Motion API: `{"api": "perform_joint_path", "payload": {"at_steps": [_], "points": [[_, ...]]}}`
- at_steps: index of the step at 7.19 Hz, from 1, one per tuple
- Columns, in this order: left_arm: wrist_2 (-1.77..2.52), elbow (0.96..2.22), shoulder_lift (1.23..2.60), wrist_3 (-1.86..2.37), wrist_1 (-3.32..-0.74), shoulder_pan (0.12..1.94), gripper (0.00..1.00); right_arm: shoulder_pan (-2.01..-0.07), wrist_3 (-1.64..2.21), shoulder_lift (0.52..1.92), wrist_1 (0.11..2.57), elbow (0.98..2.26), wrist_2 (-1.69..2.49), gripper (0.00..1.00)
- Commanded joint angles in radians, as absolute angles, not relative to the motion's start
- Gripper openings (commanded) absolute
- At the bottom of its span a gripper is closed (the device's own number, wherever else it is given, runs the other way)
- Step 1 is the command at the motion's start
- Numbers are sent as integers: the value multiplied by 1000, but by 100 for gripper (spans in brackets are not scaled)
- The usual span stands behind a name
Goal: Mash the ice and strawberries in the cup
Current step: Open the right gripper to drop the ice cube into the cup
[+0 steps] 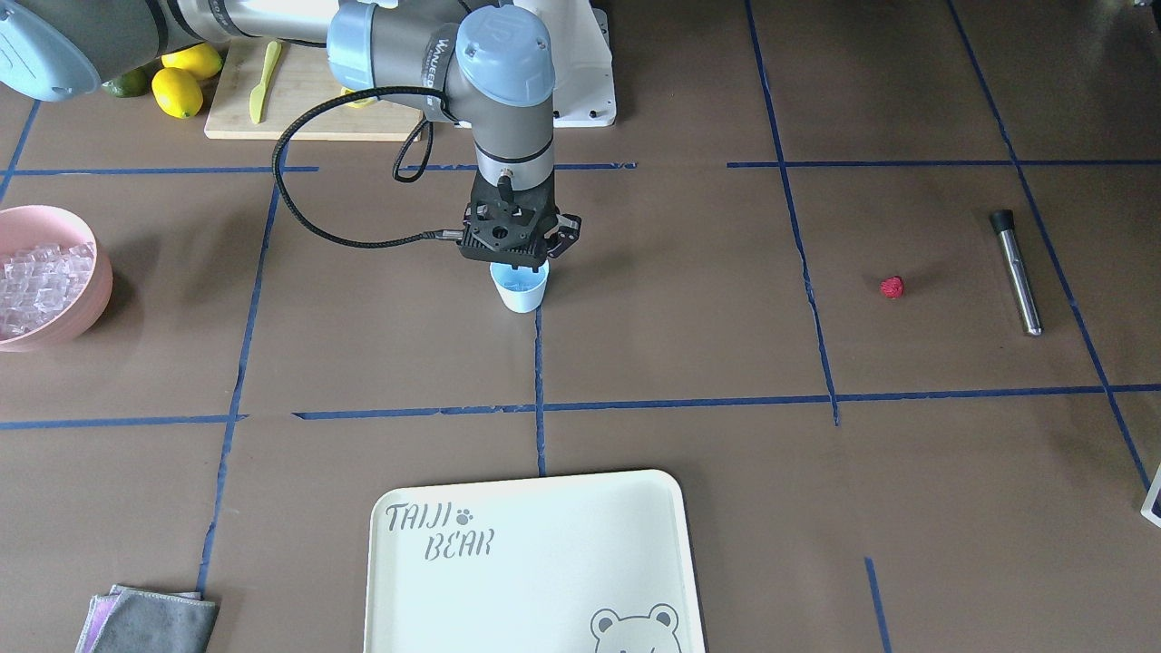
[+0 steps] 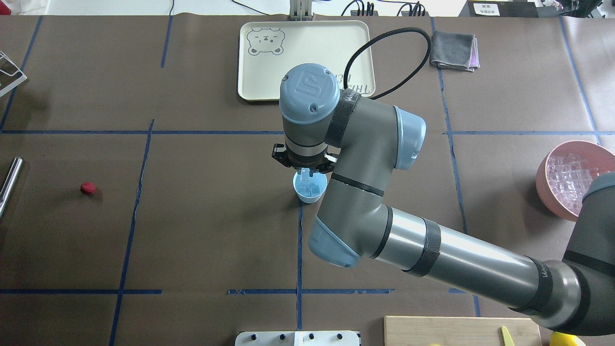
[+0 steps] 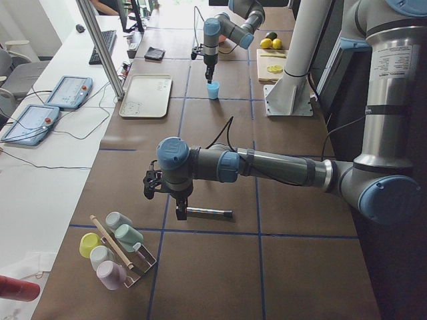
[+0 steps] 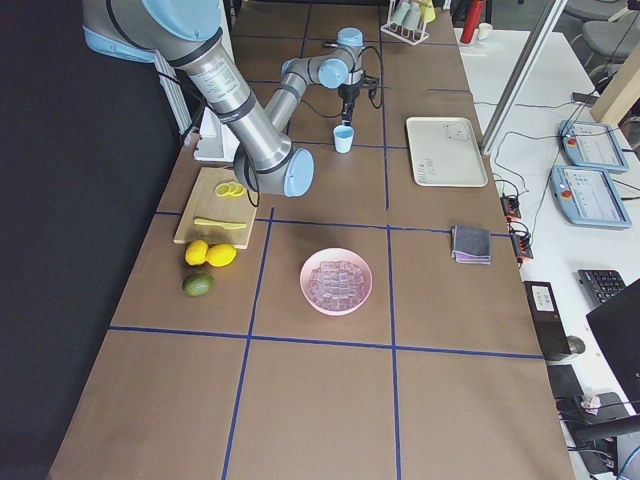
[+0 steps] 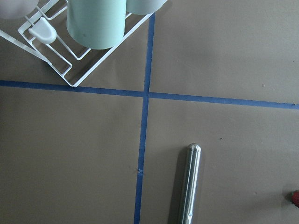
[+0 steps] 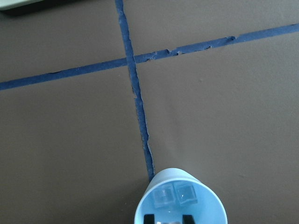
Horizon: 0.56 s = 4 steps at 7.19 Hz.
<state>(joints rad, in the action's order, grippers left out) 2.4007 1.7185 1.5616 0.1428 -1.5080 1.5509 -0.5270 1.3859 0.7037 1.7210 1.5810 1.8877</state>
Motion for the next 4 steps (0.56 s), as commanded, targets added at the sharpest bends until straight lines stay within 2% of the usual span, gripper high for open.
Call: {"api": "perform_joint_path", "payload": {"at_steps": [1,3,4], "points": [[2401,1720,1562,143,-1508,1551,100,-525,1385,706,1723,1578,1885,4],[2401,1718,1562,143,-1508,1551,100,-528,1384,704,1723,1580,1887,58],[2401,1717,1562,141,-1508,1549,100,-528,1384,704,1723,1580,1885,70]]}}
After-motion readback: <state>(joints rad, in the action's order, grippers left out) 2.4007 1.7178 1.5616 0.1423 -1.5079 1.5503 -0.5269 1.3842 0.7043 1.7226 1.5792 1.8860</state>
